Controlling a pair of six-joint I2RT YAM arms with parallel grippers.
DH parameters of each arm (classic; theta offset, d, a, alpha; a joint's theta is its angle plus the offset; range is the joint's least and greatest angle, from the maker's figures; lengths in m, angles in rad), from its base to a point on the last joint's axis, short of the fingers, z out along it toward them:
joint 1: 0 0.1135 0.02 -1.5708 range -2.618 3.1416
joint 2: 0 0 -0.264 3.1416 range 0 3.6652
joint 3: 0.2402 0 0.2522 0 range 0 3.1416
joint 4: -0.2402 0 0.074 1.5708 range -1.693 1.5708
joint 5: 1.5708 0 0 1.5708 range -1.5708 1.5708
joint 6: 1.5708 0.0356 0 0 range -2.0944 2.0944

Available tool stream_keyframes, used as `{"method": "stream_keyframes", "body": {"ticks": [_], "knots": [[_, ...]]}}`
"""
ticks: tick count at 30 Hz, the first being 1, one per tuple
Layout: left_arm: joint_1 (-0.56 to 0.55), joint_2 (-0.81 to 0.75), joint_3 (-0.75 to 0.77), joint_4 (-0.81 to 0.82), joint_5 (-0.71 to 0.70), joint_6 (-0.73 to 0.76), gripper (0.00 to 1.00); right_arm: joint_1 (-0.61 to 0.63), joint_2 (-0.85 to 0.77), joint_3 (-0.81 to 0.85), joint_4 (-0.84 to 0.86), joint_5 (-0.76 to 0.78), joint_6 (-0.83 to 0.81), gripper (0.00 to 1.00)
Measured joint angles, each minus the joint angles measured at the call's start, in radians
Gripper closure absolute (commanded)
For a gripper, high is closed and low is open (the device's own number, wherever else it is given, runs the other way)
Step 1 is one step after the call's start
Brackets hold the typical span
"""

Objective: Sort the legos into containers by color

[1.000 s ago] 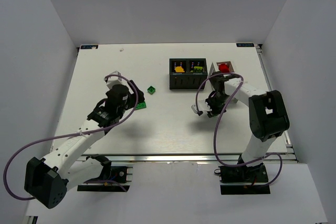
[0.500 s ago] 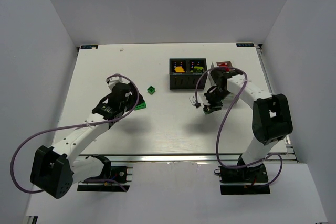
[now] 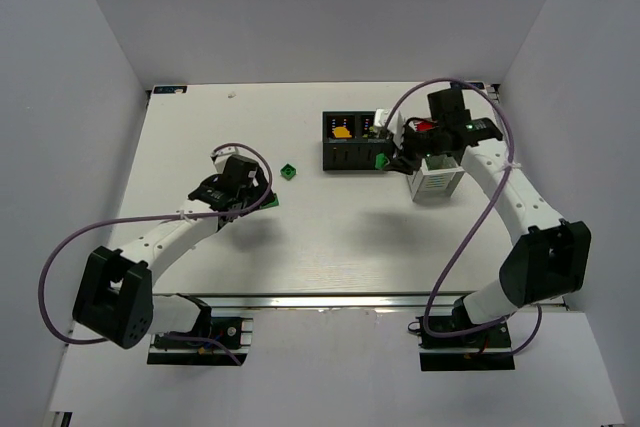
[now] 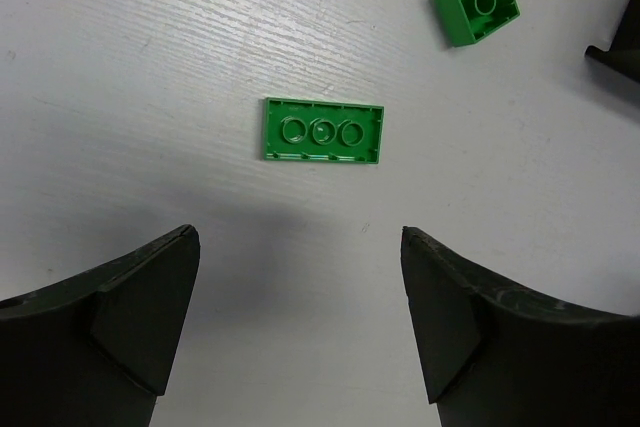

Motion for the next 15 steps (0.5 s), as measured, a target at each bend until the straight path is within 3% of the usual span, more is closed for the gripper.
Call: {"method": "stream_keyframes", "body": {"ticks": [5,11,15], "knots": [[0.002,0.024,0.024,-0.018,-0.004,-0.021,0.06,-0.124,-0.021,0.0,0.066,0.031,0.128,0.98],[0.023,0.081,0.047,-0.044,-0.001,-0.15,0.06,-0.277,-0.02,0.0,0.084,0.101,0.182,0.94],[0.037,0.125,0.056,-0.065,0.017,-0.246,0.06,-0.295,-0.02,-0.001,0.083,0.136,0.182,0.84]]}}
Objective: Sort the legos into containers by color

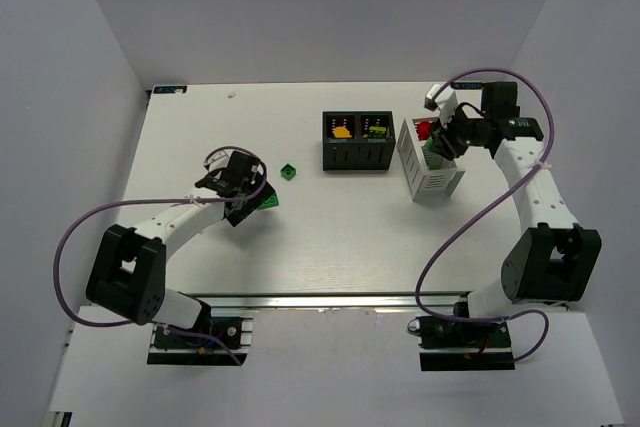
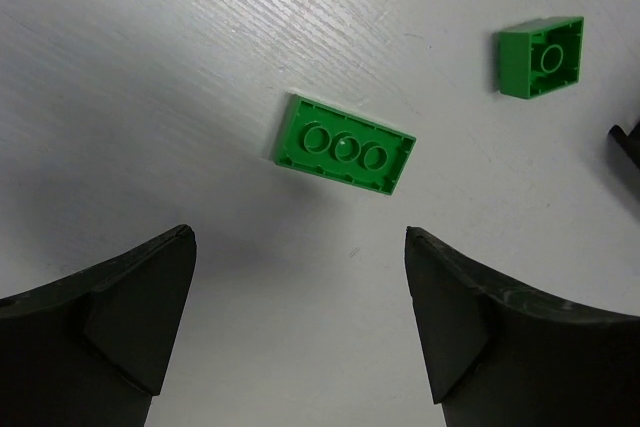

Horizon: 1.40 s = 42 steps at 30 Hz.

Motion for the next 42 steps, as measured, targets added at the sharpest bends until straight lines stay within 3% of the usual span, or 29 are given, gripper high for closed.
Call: {"method": "stream_keyframes", "body": {"ticks": [11,14,15,16,26,42], "knots": [[0.032,0.103,0.087,-0.042,0.061,-0.224,0.06,-0.003,0.072,-0.004,0.024,0.072,0.019,0.62],[0.037,0.143,0.108,-0.055,0.079,-0.275,0.06,-0.003,0.1,-0.004,0.024,0.09,0.027,0.37],[0.037,0.158,0.116,-0.06,0.084,-0.291,0.06,-0.003,0.105,-0.004,0.026,0.094,0.03,0.19],[0.037,0.17,0.122,-0.064,0.09,-0.304,0.06,-0.003,0.108,-0.004,0.028,0.097,0.034,0.11],[0.037,0.328,0.281,-0.179,0.114,-0.395,0.08,-0.043,0.082,-0.026,0.089,0.072,0.057,0.11],[0.082,0.407,0.327,-0.273,0.114,-0.519,0.31,-0.044,-0.054,-0.089,0.177,-0.047,0.112,0.11]]}}
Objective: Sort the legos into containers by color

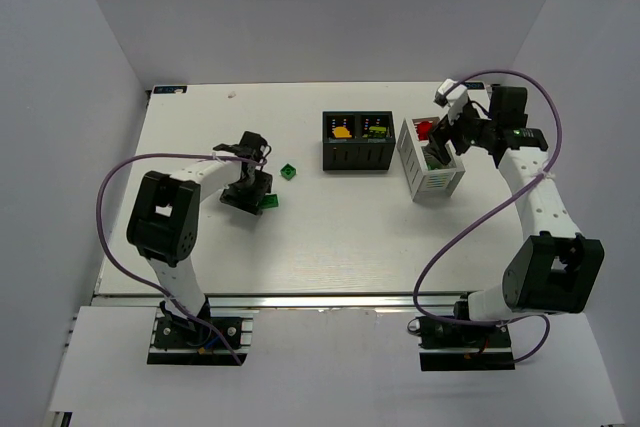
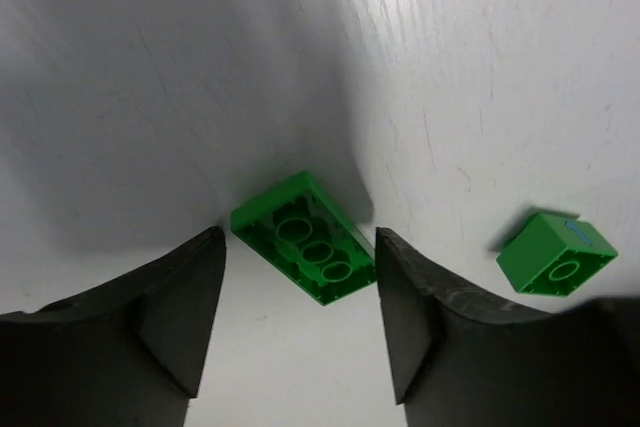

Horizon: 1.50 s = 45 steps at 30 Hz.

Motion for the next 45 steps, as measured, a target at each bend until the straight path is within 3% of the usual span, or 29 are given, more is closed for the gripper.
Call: {"method": "stream_keyframes", "body": {"ticks": [11,14,18,19,23,24,25,30,33,37,38,45], "knots": [[0.041,0.011,0.005,-0.013,0.008,-0.017,0.69,-0.006,-0.025,-0.03,0.01,-0.051,0.018,0.11],[0.043,0.011,0.005,-0.009,0.011,-0.003,0.82,-0.007,-0.051,-0.045,0.017,-0.118,0.007,0.11],[0.044,-0.002,-0.005,0.026,0.02,0.06,0.92,-0.002,-0.126,-0.143,0.029,-0.288,0.015,0.12],[0.044,-0.008,-0.01,0.039,0.025,0.078,0.94,0.005,-0.138,-0.162,0.029,-0.311,0.018,0.16],[0.044,-0.074,-0.044,0.12,0.069,0.17,0.99,0.158,-0.134,-0.192,0.026,-0.405,0.069,0.91],[0.043,-0.106,-0.061,0.157,0.084,0.196,0.99,0.215,-0.12,-0.192,0.027,-0.414,0.093,0.92],[0.043,-0.143,-0.079,0.194,0.104,0.223,1.0,0.266,-0.106,-0.194,0.031,-0.416,0.128,0.91],[0.037,-0.306,-0.166,0.416,0.231,0.293,1.0,0.482,-0.047,-0.272,0.196,-0.381,0.413,0.51],[0.025,-0.352,-0.213,0.542,0.3,0.298,1.0,0.559,0.01,-0.277,0.322,-0.314,0.605,0.38],[0.006,-0.367,-0.257,0.654,0.356,0.294,1.0,0.635,0.144,-0.177,0.404,-0.182,0.818,0.31],[0.002,-0.368,-0.265,0.672,0.364,0.293,1.0,0.646,0.176,-0.147,0.423,-0.154,0.859,0.11],[-0.01,-0.404,-0.317,0.732,0.405,0.288,1.0,0.673,0.264,-0.051,0.484,-0.023,1.026,0.11]]}}
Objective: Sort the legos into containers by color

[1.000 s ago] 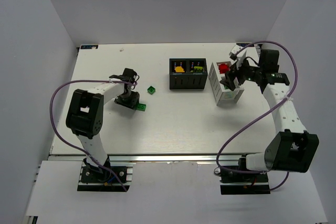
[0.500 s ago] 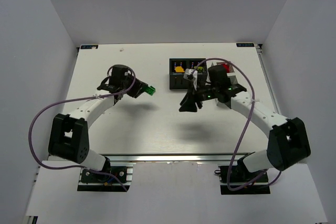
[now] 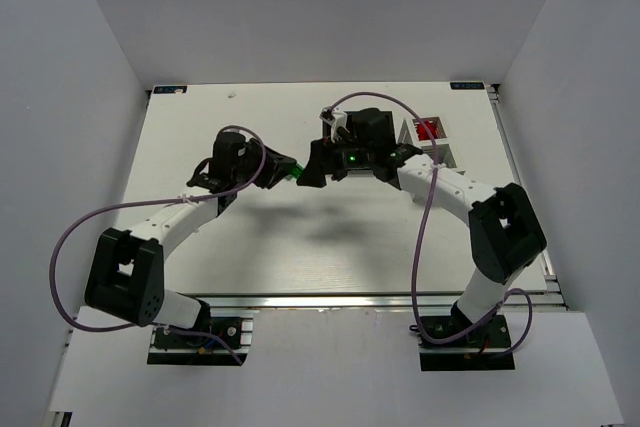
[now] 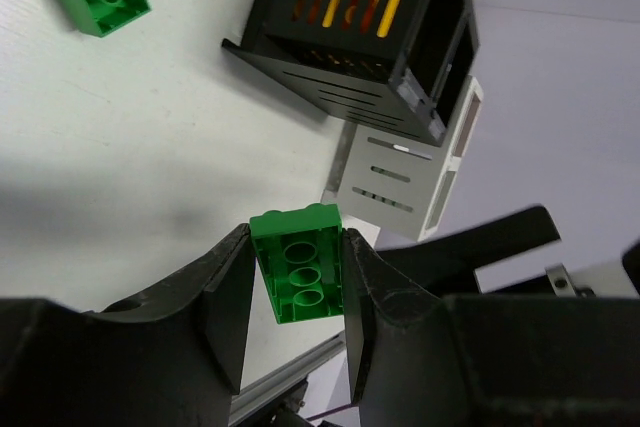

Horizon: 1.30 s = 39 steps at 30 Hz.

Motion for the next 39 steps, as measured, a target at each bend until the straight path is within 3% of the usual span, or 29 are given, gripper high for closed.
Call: {"method": "stream_keyframes", "body": {"ticks": [7,13,16,17,19,20,22,24,27,35,39], "knots": [[-0.001,-0.053,-0.014,0.024,0.022,-0.001,1.0,0.013,0.054,0.045,0.025,0.077,0.048,0.21],[-0.001,-0.06,-0.033,0.055,0.037,-0.006,1.0,0.021,0.095,0.075,0.043,0.082,0.062,0.36],[-0.001,-0.06,-0.047,0.06,0.042,-0.01,1.0,0.022,0.095,0.075,0.053,0.068,0.063,0.54],[-0.001,-0.06,-0.051,0.06,0.044,-0.012,0.99,0.022,0.095,0.075,0.063,0.062,0.066,0.66],[-0.001,-0.06,-0.053,0.061,0.048,-0.013,0.96,0.023,0.095,0.075,0.076,0.052,0.066,0.76],[-0.001,-0.06,-0.055,0.062,0.049,-0.013,0.94,0.023,0.095,0.075,0.079,0.052,0.066,0.84],[-0.001,-0.06,-0.055,0.064,0.051,-0.013,0.83,0.019,0.097,0.075,0.078,0.055,0.068,0.89],[-0.001,-0.06,-0.056,0.067,0.051,-0.013,0.67,0.019,0.097,0.075,0.077,0.054,0.065,1.0],[-0.001,-0.06,-0.057,0.075,0.054,-0.008,0.42,0.019,0.097,0.075,0.082,0.052,0.059,1.0],[-0.001,-0.071,-0.058,0.088,0.043,0.04,0.18,0.014,0.04,0.044,0.049,0.048,-0.078,1.0],[-0.001,-0.103,-0.058,0.087,0.011,0.092,0.17,-0.032,-0.117,-0.04,-0.026,0.062,-0.265,1.0]]}}
